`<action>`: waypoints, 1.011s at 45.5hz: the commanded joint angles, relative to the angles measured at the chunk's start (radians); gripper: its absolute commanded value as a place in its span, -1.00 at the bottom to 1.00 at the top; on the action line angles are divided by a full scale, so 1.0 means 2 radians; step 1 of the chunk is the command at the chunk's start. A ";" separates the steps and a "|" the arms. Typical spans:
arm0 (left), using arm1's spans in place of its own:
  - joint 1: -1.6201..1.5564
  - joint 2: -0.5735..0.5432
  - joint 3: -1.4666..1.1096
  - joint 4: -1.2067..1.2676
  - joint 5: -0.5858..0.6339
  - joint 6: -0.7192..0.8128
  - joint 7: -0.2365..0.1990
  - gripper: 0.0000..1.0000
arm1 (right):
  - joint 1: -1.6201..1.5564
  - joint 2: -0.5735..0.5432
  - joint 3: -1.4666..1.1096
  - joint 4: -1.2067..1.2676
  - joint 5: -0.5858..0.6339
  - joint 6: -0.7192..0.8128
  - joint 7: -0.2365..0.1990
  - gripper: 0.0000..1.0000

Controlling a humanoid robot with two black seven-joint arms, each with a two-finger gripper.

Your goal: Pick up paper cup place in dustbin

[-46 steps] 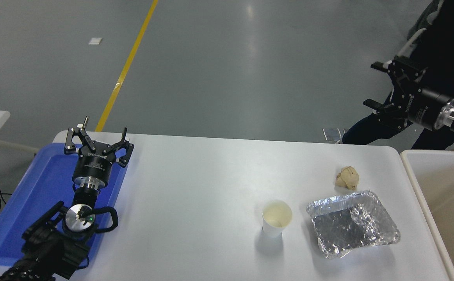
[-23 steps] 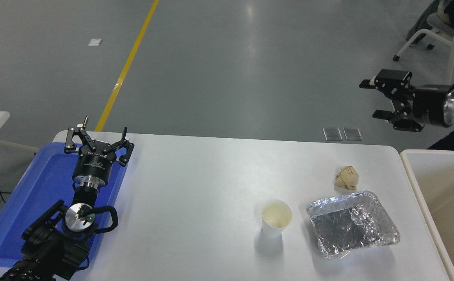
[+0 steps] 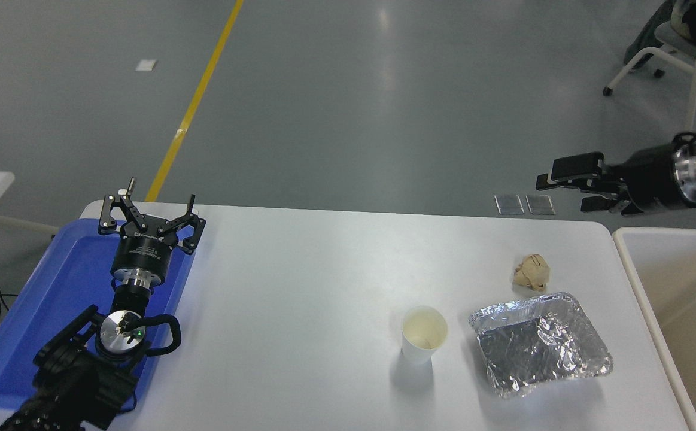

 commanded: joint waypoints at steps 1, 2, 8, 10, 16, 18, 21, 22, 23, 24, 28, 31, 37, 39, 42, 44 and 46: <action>0.000 0.000 0.000 0.000 0.000 0.000 0.000 1.00 | 0.062 0.080 -0.074 0.033 0.001 -0.008 -0.001 1.00; 0.001 0.000 0.000 0.000 0.000 0.000 0.000 1.00 | 0.065 0.086 -0.078 0.033 0.004 -0.008 -0.001 1.00; 0.001 0.000 0.000 0.000 0.001 0.000 0.000 1.00 | 0.072 0.128 -0.094 0.036 0.021 -0.007 -0.001 1.00; 0.000 0.000 0.000 0.000 0.001 0.000 0.000 1.00 | 0.074 0.139 -0.095 0.037 0.030 -0.008 -0.002 1.00; 0.001 0.000 0.000 0.000 0.001 0.000 0.000 1.00 | 0.075 0.169 -0.095 0.040 0.061 -0.005 -0.003 1.00; 0.001 0.000 0.000 0.000 0.001 0.000 0.000 1.00 | 0.077 0.178 -0.095 0.041 0.071 -0.003 -0.003 1.00; 0.001 0.000 0.000 0.000 0.001 0.000 0.000 1.00 | 0.083 0.189 -0.096 0.043 0.085 -0.002 -0.003 1.00; 0.000 0.000 0.000 0.000 0.001 0.000 0.000 1.00 | 0.085 0.194 -0.096 0.043 0.089 -0.001 -0.003 1.00; 0.001 0.000 0.000 0.000 0.000 0.000 0.000 1.00 | 0.088 0.198 -0.096 0.043 0.093 0.000 -0.003 1.00; 0.001 0.000 0.000 0.000 0.000 0.000 -0.001 1.00 | 0.093 0.203 -0.096 0.044 0.103 0.004 -0.003 1.00; 0.001 0.000 0.000 0.000 0.001 0.000 0.000 1.00 | 0.108 0.212 -0.089 0.050 0.153 0.030 -0.001 1.00; 0.001 0.000 0.000 0.000 0.001 0.000 0.000 1.00 | 0.118 0.217 -0.088 0.053 0.173 0.044 -0.001 1.00; 0.001 0.000 0.000 0.000 0.001 0.000 0.000 1.00 | 0.127 0.216 -0.096 0.069 0.177 0.058 0.000 1.00; 0.001 0.000 0.000 0.000 0.001 0.000 0.000 1.00 | 0.132 0.214 -0.099 0.082 0.177 0.065 0.000 1.00; 0.001 0.000 0.000 0.000 0.001 0.000 0.000 1.00 | 0.144 0.209 -0.102 0.097 0.177 0.077 0.001 1.00; 0.001 0.000 0.000 0.000 0.001 0.000 -0.001 1.00 | 0.149 0.206 -0.105 0.104 0.177 0.086 0.001 1.00; 0.001 -0.001 0.000 0.000 0.001 0.000 -0.001 1.00 | 0.154 0.204 -0.105 0.107 0.179 0.096 0.002 1.00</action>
